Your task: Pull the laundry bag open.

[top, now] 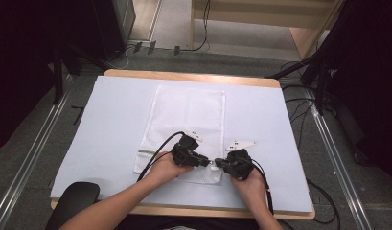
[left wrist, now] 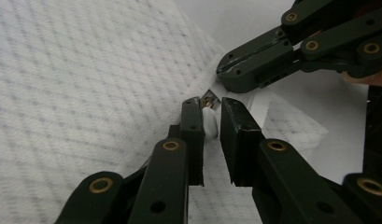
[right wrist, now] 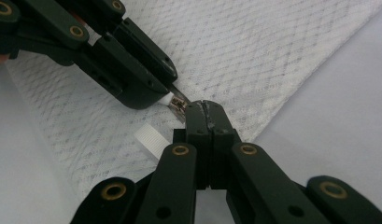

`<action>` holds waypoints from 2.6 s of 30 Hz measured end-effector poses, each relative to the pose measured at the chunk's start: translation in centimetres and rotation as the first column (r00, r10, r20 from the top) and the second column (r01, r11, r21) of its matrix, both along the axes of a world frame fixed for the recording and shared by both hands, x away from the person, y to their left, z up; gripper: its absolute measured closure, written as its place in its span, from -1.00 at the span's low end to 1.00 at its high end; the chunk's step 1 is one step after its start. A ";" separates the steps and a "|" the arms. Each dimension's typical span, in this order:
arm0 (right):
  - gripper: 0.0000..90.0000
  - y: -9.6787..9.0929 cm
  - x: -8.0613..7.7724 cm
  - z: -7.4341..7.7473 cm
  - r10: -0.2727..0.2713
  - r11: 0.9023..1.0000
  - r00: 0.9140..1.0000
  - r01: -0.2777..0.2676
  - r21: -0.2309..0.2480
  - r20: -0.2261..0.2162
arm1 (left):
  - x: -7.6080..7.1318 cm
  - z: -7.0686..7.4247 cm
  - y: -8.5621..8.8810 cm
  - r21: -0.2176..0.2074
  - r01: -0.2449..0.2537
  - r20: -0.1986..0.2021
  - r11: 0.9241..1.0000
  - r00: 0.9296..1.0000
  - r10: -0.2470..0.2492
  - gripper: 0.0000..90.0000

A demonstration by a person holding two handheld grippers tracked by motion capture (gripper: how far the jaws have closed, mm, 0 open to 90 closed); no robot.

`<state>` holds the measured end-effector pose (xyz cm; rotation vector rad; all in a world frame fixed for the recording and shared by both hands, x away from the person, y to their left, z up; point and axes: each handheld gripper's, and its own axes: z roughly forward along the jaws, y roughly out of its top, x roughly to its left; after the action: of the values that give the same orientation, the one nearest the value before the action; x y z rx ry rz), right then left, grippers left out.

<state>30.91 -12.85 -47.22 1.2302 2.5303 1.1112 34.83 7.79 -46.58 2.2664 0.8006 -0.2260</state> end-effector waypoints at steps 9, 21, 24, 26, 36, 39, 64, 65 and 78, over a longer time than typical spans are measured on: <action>1.00 0.1 -0.1 0.0 -0.003 1.000 1.000 0.003 -0.004 0.002 | 0.7 -0.4 0.1 -0.054 -0.044 -0.085 0.998 0.996 0.039 0.94; 1.00 0.2 -0.1 0.0 0.003 1.000 1.000 -0.003 -0.015 0.014 | 0.8 -0.6 -0.1 -0.050 -0.048 -0.105 0.998 0.994 0.042 0.94; 1.00 0.1 -0.2 0.0 0.004 1.000 1.000 -0.003 -0.013 0.016 | 1.5 -0.6 0.1 -0.061 -0.050 -0.155 0.997 0.987 0.040 0.95; 1.00 0.1 -0.3 -0.1 -0.001 1.000 1.000 0.001 -0.006 0.023 | 1.9 -0.7 0.3 -0.069 -0.050 -0.187 0.996 0.982 0.037 0.95; 1.00 0.2 -0.4 -0.1 0.004 1.000 0.999 -0.003 -0.017 0.033 | 3.0 -0.9 1.4 -0.105 -0.093 -0.312 0.990 0.948 0.056 0.96; 1.00 0.1 -0.4 -0.2 0.006 1.000 0.999 -0.006 -0.017 0.037 | 3.1 -0.9 1.9 -0.108 -0.092 -0.321 0.990 0.946 0.053 0.96; 1.00 -0.2 -0.3 -0.4 0.015 1.000 0.999 -0.015 0.013 0.037 | 3.2 0.1 4.3 -0.087 -0.080 -0.309 0.993 0.950 0.049 0.96; 1.00 -0.2 -0.3 -0.4 0.016 1.000 0.999 -0.016 0.013 0.037 | 3.2 0.3 4.4 -0.083 -0.085 -0.303 0.993 0.951 0.056 0.96; 1.00 -0.2 -0.2 -0.4 0.023 1.000 0.999 -0.024 0.012 0.037 | 3.3 1.3 7.4 -0.055 -0.093 -0.290 0.994 0.954 0.074 0.96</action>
<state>30.67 -13.10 -47.58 1.1744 2.5206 1.1459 38.14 15.22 -45.30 2.1575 1.0206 -0.5454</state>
